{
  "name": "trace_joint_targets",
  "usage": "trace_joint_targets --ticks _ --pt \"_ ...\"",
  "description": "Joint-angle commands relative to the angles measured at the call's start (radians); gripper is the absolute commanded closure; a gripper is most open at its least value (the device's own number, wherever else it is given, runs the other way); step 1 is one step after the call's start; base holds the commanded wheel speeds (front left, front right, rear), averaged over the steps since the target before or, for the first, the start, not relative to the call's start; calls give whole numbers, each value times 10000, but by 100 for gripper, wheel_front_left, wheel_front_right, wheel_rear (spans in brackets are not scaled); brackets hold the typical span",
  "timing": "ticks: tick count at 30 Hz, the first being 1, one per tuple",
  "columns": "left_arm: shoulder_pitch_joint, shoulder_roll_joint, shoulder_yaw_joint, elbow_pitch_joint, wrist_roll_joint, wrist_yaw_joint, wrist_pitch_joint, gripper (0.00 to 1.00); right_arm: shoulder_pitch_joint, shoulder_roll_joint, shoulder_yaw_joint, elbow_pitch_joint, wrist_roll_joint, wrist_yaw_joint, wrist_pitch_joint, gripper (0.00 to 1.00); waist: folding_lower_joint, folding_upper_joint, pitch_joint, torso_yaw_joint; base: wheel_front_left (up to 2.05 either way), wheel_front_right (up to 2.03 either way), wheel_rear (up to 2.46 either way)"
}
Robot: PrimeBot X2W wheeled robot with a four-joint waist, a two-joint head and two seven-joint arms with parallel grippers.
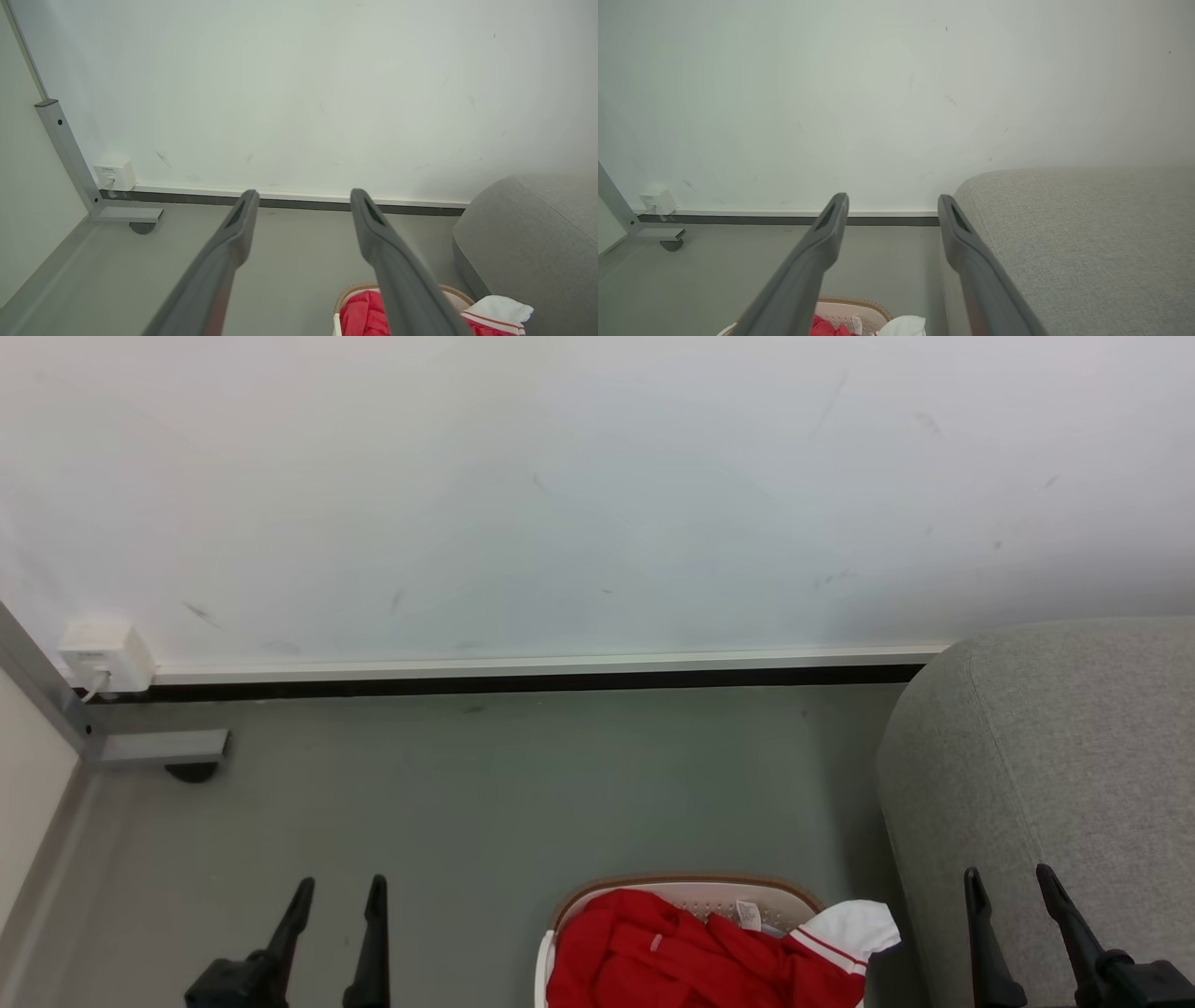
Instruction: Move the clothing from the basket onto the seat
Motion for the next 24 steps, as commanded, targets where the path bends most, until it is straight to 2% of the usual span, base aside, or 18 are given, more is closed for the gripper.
trace_joint_targets --ticks 1,7,24 --pt "130 83 -1 34 324 27 -97 0 140 -75 -41 52 -212 -20 -108 0 -1 0 4 1 0 0 0" --pt "150 84 2 75 675 37 -198 0 170 -76 -6 110 -579 -21 -210 0 -1 0 21 3 0 0 0" --pt "120 81 -11 190 361 1 -179 0 20 -72 -8 293 -216 -21 -173 0 -1 0 119 -129 0 0 0"
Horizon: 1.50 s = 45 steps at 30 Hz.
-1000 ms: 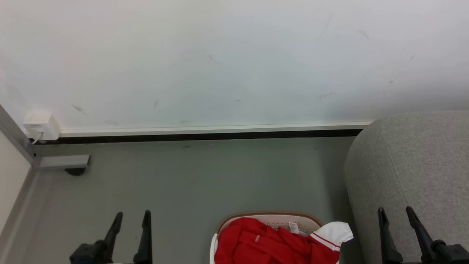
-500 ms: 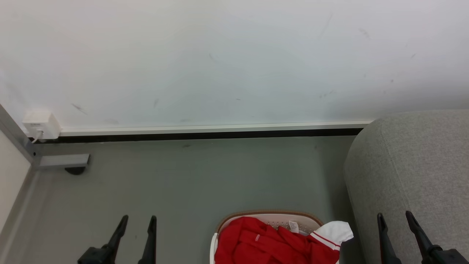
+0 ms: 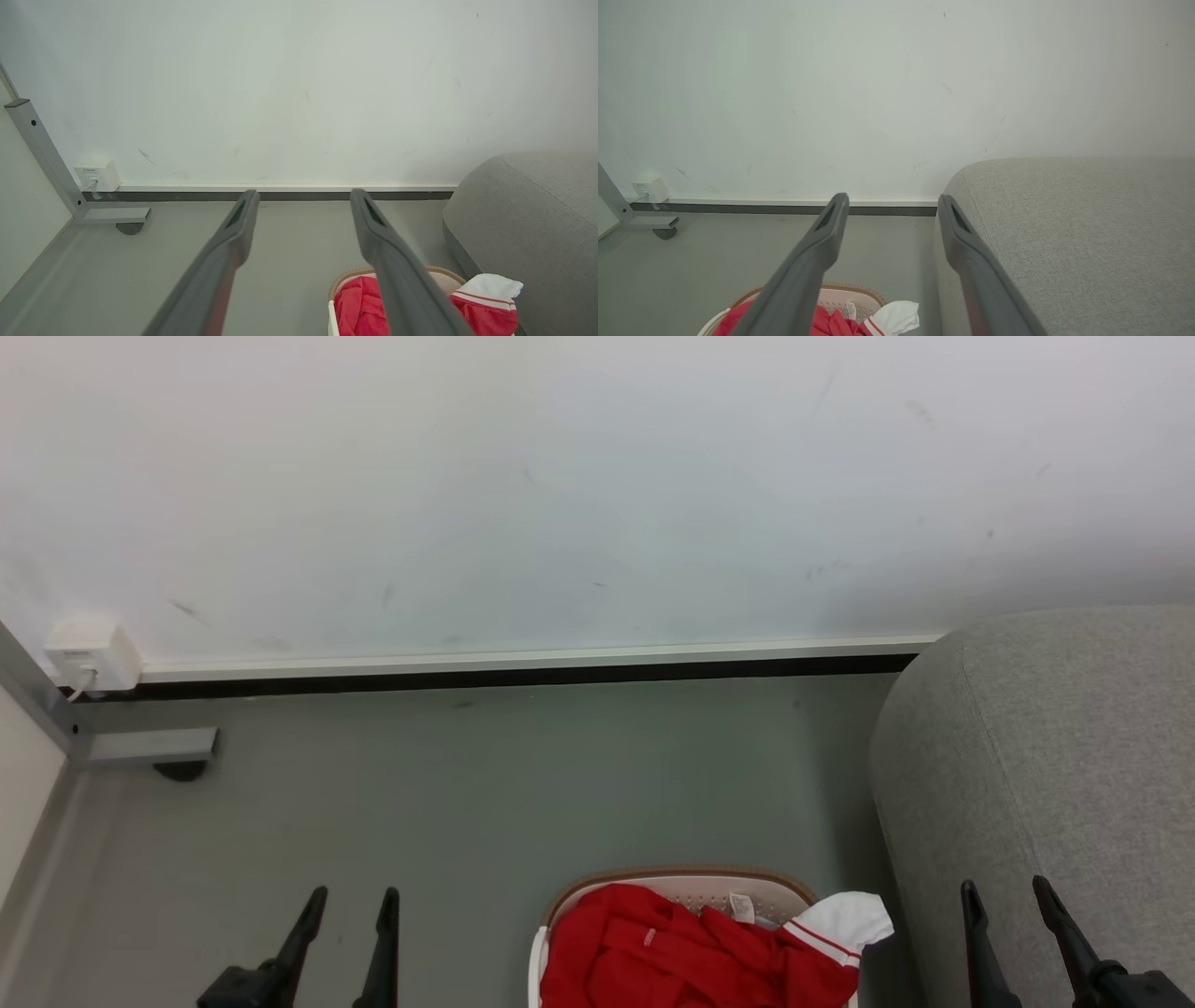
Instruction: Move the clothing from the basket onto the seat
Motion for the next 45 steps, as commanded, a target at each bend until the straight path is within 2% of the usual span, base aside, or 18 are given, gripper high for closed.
trace_joint_targets --ticks 1,12,18,24,29,36,45 --pt "45 69 14 5 -78 -1 -10 0 -84 -60 8 45 48 -21 0 0 0 -1 12 -37 0 0 0" --pt "-321 65 -74 25 169 -136 -10 0 -489 -57 202 -128 343 -21 1 0 0 -1 562 -583 0 0 0" --pt "-1009 137 -717 415 480 -245 -10 0 -849 -56 344 -344 624 -21 1 0 0 -1 1255 -1037 0 0 0" --pt "-2399 311 -1764 1635 1057 -321 -9 0 -1450 -54 601 -693 793 -21 1 0 0 -1 2367 -1544 0 0 0" --pt "-3856 276 -2405 3178 1632 -230 25 0 -1962 -50 779 -1148 1059 -21 3 0 0 -1 3417 -1922 0 0 0" --pt "-5727 182 -3385 4855 2359 -236 615 0 -2844 -48 1060 -1892 1558 -21 1 0 0 -1 5088 -2387 0 0 0" --pt "-7518 322 -4357 6223 2920 -318 1569 0 -3967 -42 1453 -2922 2266 -21 3 0 0 -1 7092 -2979 0 0 0"
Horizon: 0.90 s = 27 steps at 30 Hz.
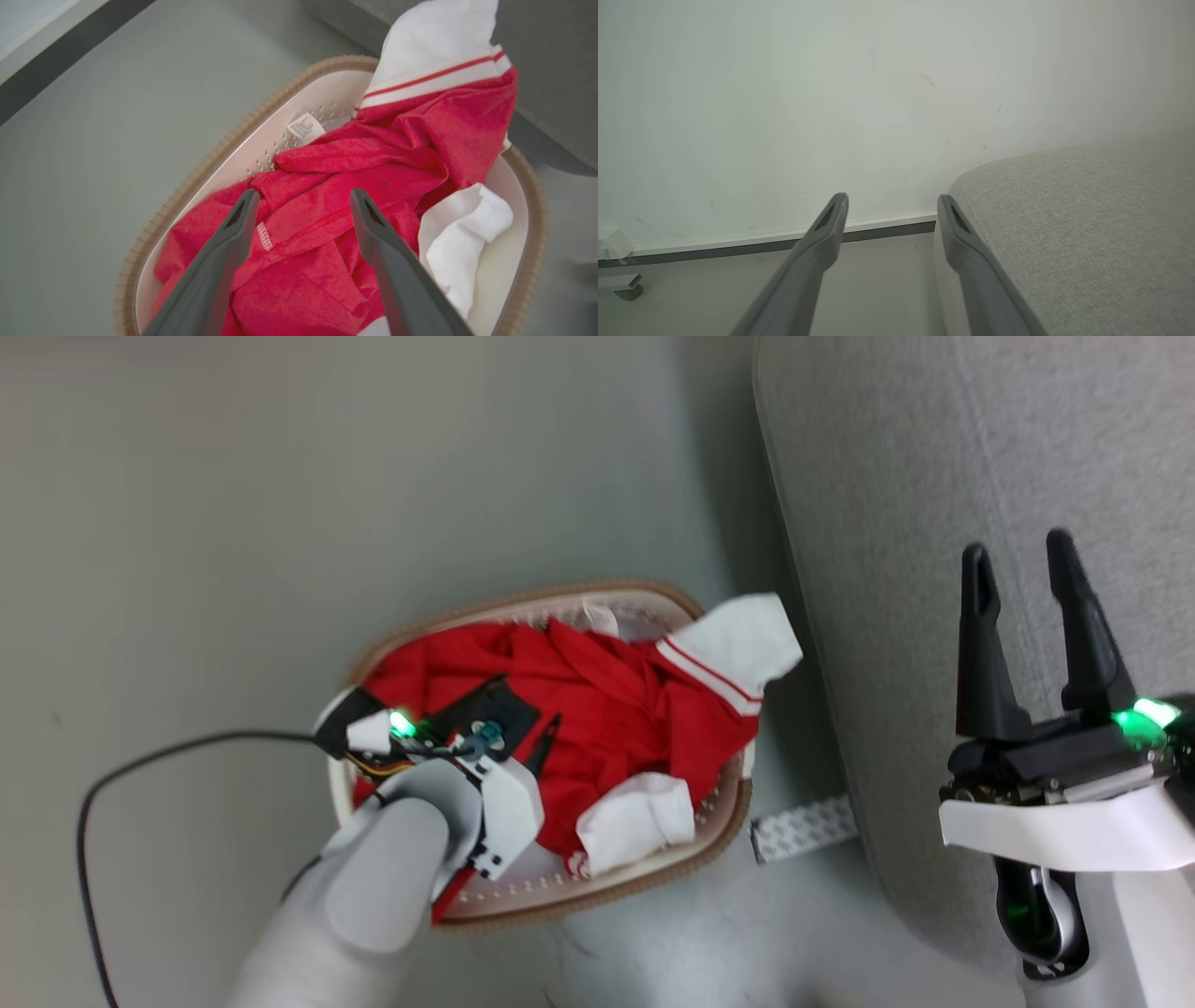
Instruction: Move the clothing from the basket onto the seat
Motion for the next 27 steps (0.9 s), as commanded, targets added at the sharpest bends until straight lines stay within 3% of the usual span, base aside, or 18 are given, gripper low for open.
trace_joint_targets --ticks 1,12,20,21,22,23,24,27 --pt "-282 237 -80 258 163 -43 176 0 -299 -19 110 -229 174 -21 7 0 -2 0 1104 -545 0 0 0" --pt "-1894 948 -620 1209 607 -15 886 0 -923 -21 158 -1150 932 -21 7 0 -2 0 2950 -882 0 0 0" --pt "-2592 906 -786 1792 631 290 692 0 -1006 -19 138 -1391 1182 -21 7 0 -2 0 3551 -948 0 0 0" --pt "-2646 869 -792 1873 589 296 643 53 -1001 -21 141 -1374 1170 -21 7 0 -2 0 3568 -929 0 0 0" --pt "-2646 869 -792 1873 589 296 643 53 -1001 -21 141 -1374 1170 -21 7 0 -2 0 3568 -929 0 0 0" --pt "-2688 796 -750 1938 469 291 607 83 -992 -21 113 -1353 1138 -21 7 0 -2 0 3567 -883 0 0 0" --pt "-2708 721 -738 1998 407 274 512 100 -971 -22 70 -1315 1115 -21 7 0 -2 0 3534 -820 0 0 0" --pt "-2462 408 -626 2241 -58 206 116 100 -789 -24 -50 -1036 999 -21 7 0 -2 0 3049 -502 0 0 0"
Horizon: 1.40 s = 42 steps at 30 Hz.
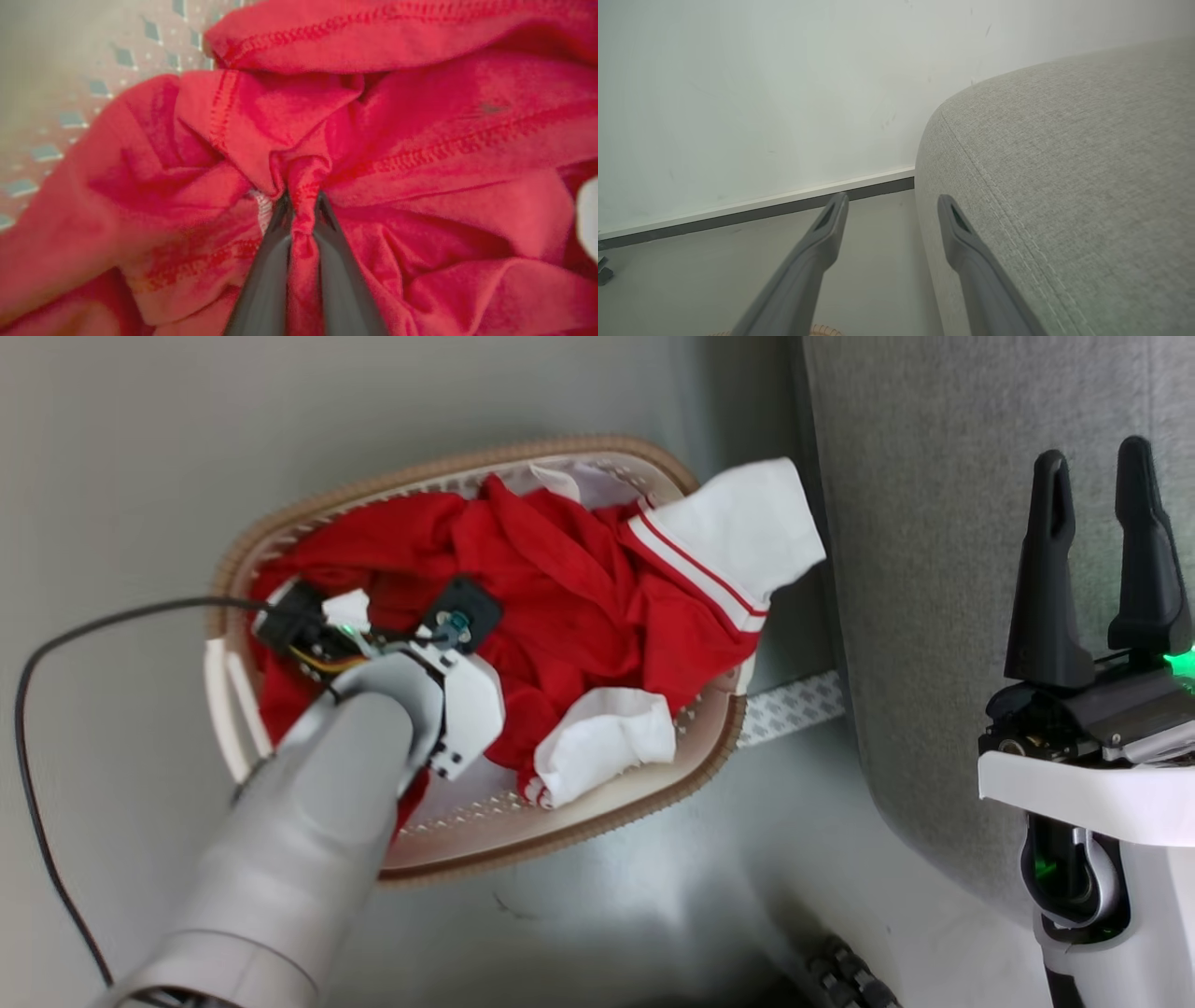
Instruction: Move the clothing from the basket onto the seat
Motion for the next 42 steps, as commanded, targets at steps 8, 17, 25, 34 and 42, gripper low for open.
trace_joint_targets --ticks 8,17,25,34,42 --pt "1280 -408 12 171 -1023 -169 -1088 100 748 -32 -249 662 -560 -21 7 0 -1 0 -2336 1083 0 0 0" --pt "2888 -506 -357 -805 -2736 -279 -1512 100 1965 -32 -521 1277 -1009 -21 7 0 -1 0 -4840 1934 0 0 0" --pt "4012 -495 -1307 -2432 -4486 -276 -1127 100 3084 -30 -750 1709 -1245 -21 7 0 -1 0 -6707 2536 0 0 0" --pt "4914 -495 -1409 -4015 -5341 -49 -588 100 3992 -30 -710 2153 -1479 -21 7 0 -1 0 -8289 2644 0 0 0" --pt "5554 -214 -1117 -5925 -5833 259 -4 100 4660 -29 -419 2495 -1680 -21 7 0 -1 0 -9325 2400 0 0 0"
